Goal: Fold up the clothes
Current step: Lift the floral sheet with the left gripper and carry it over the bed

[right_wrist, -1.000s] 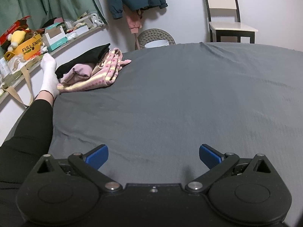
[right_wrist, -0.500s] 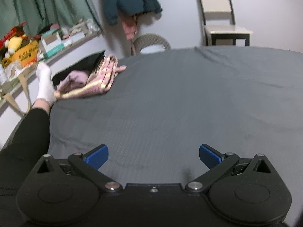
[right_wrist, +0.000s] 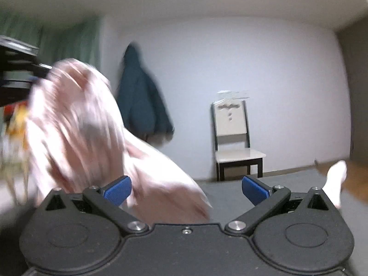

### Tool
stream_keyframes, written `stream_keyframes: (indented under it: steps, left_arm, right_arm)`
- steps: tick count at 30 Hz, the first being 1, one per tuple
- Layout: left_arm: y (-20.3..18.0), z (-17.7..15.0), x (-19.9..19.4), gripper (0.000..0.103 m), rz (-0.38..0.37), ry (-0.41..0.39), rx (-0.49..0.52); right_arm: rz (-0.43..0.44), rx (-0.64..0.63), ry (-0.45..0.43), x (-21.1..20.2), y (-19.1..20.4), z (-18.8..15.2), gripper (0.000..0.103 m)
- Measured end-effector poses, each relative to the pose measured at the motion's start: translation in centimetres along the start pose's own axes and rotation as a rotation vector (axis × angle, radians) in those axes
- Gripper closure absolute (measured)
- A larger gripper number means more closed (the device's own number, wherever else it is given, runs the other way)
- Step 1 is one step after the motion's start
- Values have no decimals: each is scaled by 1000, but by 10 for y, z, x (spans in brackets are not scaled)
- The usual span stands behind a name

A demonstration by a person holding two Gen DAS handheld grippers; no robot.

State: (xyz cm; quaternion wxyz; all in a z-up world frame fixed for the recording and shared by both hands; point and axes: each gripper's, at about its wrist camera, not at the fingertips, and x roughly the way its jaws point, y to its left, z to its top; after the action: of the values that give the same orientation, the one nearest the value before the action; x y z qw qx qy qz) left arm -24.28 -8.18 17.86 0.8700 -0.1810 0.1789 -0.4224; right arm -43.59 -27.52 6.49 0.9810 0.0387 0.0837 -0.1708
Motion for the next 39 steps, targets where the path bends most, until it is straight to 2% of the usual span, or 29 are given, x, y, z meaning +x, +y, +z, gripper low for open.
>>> stream_keyframes:
  steps: [2, 5, 9, 12, 14, 16, 19, 21, 22, 24, 25, 26, 30, 32, 33, 39]
  left_arm:
    - [21, -27, 13, 96, 13, 62, -64]
    - [49, -66, 25, 96, 43, 138, -148]
    - [60, -92, 19, 96, 49, 135, -217]
    - [68, -103, 7, 96, 41, 117, -257]
    - [70, -106, -1, 96, 35, 105, -266]
    - [65, -107, -4, 96, 31, 96, -244]
    - [67, -105, -8, 96, 21, 84, -242]
    - [65, -102, -13, 96, 9, 81, -241]
    - [64, -101, -14, 96, 3, 83, -236]
    - [61, -102, -16, 96, -2, 86, -230]
    - [60, -102, -17, 96, -4, 88, -228]
    - [60, -102, -19, 96, 1, 87, -227]
    - [69, -101, -22, 96, 18, 82, -242]
    - [75, -101, -23, 96, 25, 80, -253]
    - [75, -101, -23, 96, 20, 79, -254]
    - [74, -102, -19, 96, -21, 86, -250]
  right_arm:
    - [-6, -50, 80, 0, 13, -9, 0]
    - [23, -30, 222, 11, 36, -19, 0]
    - [47, 1, 391, 24, 67, -31, 2]
    - [-20, 35, 391, 33, 86, -36, 8]
    - [-66, 46, 376, 35, 96, -42, 21]
    - [-101, 51, 379, 41, 102, -46, 28]
    - [-95, 119, 387, 44, 96, -47, 35]
    - [-65, 184, 402, 49, 89, -48, 36]
    - [-57, 207, 414, 53, 86, -49, 40]
    - [-73, 227, 430, 61, 81, -51, 58]
    - [-84, 246, 435, 64, 77, -51, 74]
    - [-99, 276, 437, 65, 70, -49, 76]
    - [-82, 356, 432, 58, 51, -41, 77]
    - [-66, 380, 424, 52, 45, -39, 63]
    - [-62, 393, 421, 50, 44, -39, 62]
    - [-22, 432, 507, 76, 43, -46, 62]
